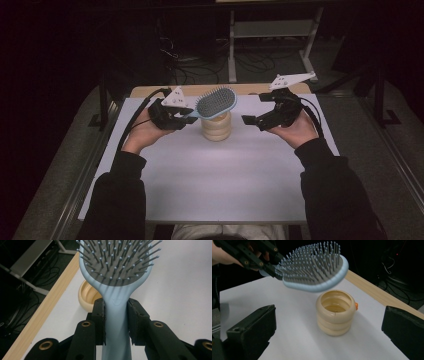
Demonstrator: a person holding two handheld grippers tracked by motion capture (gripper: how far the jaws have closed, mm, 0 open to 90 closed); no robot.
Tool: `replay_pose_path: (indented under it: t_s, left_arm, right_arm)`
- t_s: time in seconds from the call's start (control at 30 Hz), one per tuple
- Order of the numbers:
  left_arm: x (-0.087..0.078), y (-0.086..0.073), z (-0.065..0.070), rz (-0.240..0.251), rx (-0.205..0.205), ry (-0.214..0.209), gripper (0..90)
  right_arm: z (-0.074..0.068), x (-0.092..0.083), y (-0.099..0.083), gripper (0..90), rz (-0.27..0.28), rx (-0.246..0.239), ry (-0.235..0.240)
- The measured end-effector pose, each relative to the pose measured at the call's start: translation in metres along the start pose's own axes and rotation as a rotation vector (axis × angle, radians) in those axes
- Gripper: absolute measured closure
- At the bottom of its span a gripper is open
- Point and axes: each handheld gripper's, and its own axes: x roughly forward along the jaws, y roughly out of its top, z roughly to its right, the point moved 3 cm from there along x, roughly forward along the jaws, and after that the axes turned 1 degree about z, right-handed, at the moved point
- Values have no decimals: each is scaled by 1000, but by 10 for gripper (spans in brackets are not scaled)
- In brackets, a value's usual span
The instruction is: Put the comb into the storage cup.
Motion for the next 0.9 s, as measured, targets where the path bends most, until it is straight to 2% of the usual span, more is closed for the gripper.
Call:
replay_pose_path:
  t_s: [0.33,0.43,0.5,0.6,0.73,0.77,0.8,0.9]
  left_arm:
    - [9,4,6,27,26,26,700]
    - [10,6,12,33,53,36,700]
    - [10,7,15,38,66,38,700]
    - [10,8,18,42,77,42,700]
    - [10,11,21,64,87,53,700]
    - [10,11,21,69,87,54,700]
    - [11,12,22,74,89,57,700]
    - [11,11,24,78,103,54,699]
  right_arm:
    - [0,16,12,0,-7,-2,10]
    - [1,21,15,0,-3,24,38]
    - [1,22,16,0,21,70,75]
    - [2,22,16,0,31,92,84]
    - [6,23,15,53,7,117,96]
    - [6,23,14,106,4,122,104]
    - [7,22,14,234,10,152,149]
    - [10,25,13,268,1,214,205]
